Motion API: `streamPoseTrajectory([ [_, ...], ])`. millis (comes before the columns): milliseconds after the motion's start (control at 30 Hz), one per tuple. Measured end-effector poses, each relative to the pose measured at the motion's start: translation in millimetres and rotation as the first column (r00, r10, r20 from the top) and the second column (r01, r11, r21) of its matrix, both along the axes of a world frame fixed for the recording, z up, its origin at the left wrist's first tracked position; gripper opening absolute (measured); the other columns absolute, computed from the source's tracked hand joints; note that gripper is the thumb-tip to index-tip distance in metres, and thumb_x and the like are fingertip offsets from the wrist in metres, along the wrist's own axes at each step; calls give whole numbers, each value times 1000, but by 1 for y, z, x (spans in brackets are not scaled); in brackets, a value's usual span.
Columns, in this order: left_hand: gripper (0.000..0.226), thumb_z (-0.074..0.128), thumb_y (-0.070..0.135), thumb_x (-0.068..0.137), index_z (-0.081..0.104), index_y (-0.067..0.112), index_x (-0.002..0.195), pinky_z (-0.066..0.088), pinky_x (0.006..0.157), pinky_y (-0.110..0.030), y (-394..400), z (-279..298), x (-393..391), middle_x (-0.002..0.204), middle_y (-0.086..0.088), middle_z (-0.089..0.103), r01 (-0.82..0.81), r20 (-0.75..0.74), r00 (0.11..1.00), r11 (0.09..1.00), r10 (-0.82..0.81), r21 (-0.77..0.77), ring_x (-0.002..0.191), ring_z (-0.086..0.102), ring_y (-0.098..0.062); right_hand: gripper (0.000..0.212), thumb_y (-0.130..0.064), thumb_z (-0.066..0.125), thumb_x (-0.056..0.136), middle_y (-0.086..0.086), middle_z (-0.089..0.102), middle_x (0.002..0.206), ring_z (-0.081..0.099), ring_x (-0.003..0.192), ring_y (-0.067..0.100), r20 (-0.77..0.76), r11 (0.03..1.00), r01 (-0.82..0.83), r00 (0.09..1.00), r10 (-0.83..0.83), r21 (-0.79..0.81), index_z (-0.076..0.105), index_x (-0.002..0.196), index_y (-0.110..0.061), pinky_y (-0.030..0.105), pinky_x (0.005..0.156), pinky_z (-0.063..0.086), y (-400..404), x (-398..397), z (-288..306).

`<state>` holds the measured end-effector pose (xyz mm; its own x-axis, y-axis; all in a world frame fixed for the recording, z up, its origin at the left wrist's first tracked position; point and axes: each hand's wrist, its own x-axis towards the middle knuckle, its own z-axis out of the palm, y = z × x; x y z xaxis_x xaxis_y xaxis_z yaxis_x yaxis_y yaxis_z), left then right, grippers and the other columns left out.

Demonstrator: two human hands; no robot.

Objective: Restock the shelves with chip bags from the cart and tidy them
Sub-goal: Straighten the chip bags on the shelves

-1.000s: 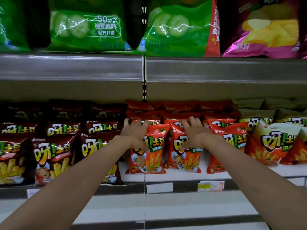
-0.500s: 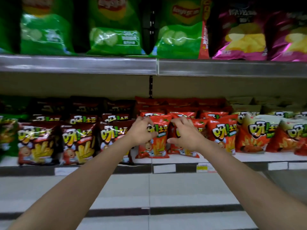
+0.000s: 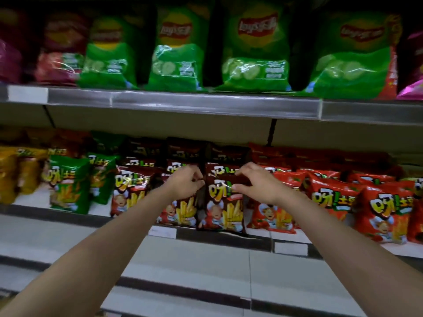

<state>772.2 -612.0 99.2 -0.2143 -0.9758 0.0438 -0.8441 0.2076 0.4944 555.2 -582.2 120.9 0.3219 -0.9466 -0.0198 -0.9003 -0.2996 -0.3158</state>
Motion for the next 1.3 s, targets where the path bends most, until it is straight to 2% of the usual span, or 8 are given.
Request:
streamPoseTrajectory([
  [200, 23, 52, 23, 98, 64, 7, 110, 47, 82, -29, -67, -2, 56, 113, -9, 63, -83, -29, 996, 996, 84, 30, 107, 59, -23, 54, -45, 51, 96, 8, 37, 147, 36, 135, 26, -22, 995, 101, 995, -100, 17, 44, 140, -15, 38, 108, 34, -67, 41, -18],
  [367, 31, 51, 31, 99, 67, 5, 105, 41, 82, -27, -123, -13, 72, 110, -9, 64, -12, 26, 1000, 996, 9, 86, 109, 57, -24, 57, -45, 52, 95, 10, 44, 146, 41, 133, 26, -13, 972, 221, 975, -221, 73, 44, 141, -13, 37, 108, 37, -119, 59, -34],
  [533, 60, 49, 52, 94, 46, 10, 138, 36, 99, -30, -164, -25, 72, 141, -10, 46, 9, 219, 972, 949, -82, 315, 130, 42, -27, 72, -48, 53, 94, 13, 29, 155, 28, 141, 28, -75, 896, 334, 942, -326, 293, 29, 149, -8, 29, 110, 28, -160, 62, -39],
  [633, 60, 54, 49, 93, 44, 12, 139, 37, 103, -33, -182, -29, 65, 143, -7, 46, 78, 230, 955, 906, -188, 416, 128, 44, -26, 84, -48, 55, 92, 11, 13, 160, 13, 147, 27, -96, 825, 375, 924, -370, 423, 14, 153, -9, 32, 115, 19, -177, 56, -44],
  [800, 63, 61, 31, 93, 33, 10, 145, 32, 110, -34, -195, -34, 56, 149, -8, 36, 65, 280, 921, 814, -272, 577, 137, 34, -28, 75, -39, 63, 89, 11, 25, 157, 23, 144, 29, -179, 754, 386, 921, -346, 532, 30, 149, -7, 34, 113, 24, -188, 49, -52],
  [1033, 42, 61, 23, 92, 51, 13, 132, 37, 107, -39, -195, -42, 61, 137, -11, 51, 117, 253, 920, 828, -298, 548, 128, 45, -28, 71, -33, 72, 84, 9, 39, 147, 34, 135, 30, -86, 854, 350, 935, -344, 385, 40, 144, -13, 38, 110, 33, -185, 45, -60],
  [1167, 91, 74, 42, 80, 20, 23, 151, 20, 116, -45, -190, -33, 61, 156, -9, 24, 122, 454, 873, 981, -177, 148, 143, 23, -31, 72, -32, 76, 79, 12, 33, 142, 22, 137, 33, -80, 935, 340, 940, -333, 102, 39, 139, -20, 47, 110, 33, -176, 44, -49],
  [1300, 92, 73, 45, 79, 20, 22, 150, 11, 118, -48, -188, -41, 55, 153, -8, 26, 155, 532, 840, 986, -101, -58, 142, 23, -29, 72, -32, 74, 81, 13, 28, 143, 17, 138, 34, -123, 929, 367, 925, -358, 53, 36, 141, -20, 52, 109, 33, -171, 51, -55],
])
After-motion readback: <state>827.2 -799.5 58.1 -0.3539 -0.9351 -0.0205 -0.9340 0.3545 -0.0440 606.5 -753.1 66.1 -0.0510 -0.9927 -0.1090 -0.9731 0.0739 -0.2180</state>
